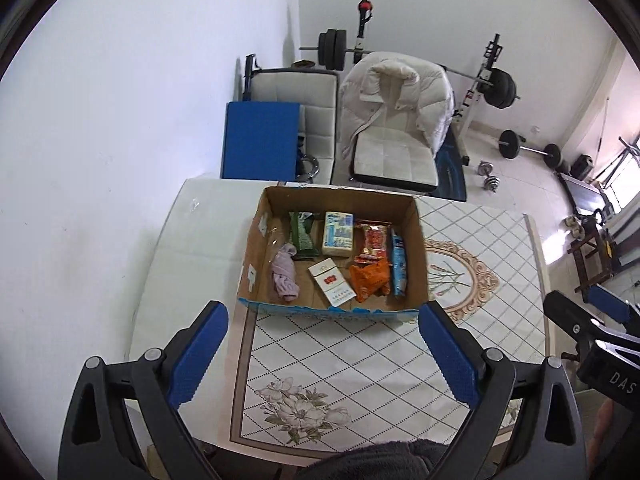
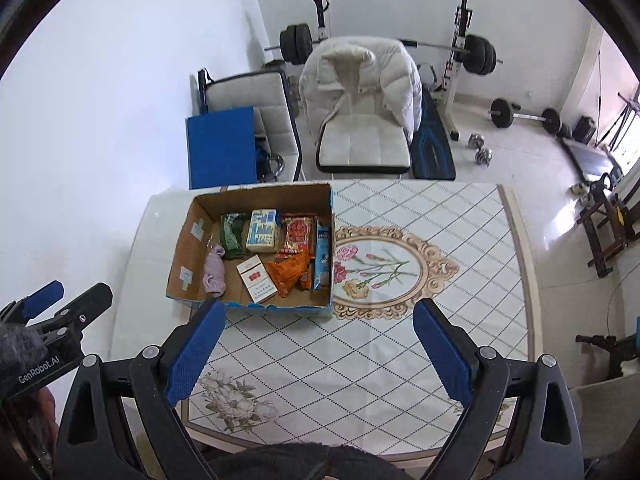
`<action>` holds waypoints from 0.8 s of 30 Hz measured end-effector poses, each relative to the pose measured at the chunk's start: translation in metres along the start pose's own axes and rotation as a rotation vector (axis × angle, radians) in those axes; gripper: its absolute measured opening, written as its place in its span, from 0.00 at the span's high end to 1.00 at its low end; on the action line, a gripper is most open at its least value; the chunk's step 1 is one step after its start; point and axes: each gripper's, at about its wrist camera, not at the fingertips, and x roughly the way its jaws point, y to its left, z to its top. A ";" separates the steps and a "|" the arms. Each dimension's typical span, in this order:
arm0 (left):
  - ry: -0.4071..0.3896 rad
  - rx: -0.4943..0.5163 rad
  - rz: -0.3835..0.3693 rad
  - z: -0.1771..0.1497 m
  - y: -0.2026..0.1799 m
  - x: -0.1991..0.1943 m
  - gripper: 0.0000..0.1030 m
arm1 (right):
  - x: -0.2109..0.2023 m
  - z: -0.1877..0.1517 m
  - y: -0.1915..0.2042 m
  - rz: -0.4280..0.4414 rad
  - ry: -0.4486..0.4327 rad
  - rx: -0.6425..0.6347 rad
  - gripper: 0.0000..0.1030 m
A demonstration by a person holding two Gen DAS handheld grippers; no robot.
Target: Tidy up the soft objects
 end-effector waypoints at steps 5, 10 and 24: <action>-0.019 0.024 -0.008 -0.004 -0.010 -0.016 0.05 | -0.022 -0.002 0.001 -0.008 -0.027 -0.020 0.06; -0.034 0.026 -0.010 -0.007 -0.012 -0.025 0.05 | -0.036 -0.003 0.000 -0.015 -0.049 -0.024 0.06; -0.027 0.036 -0.012 -0.012 -0.016 -0.025 0.05 | -0.036 -0.009 -0.004 -0.028 -0.035 -0.013 0.06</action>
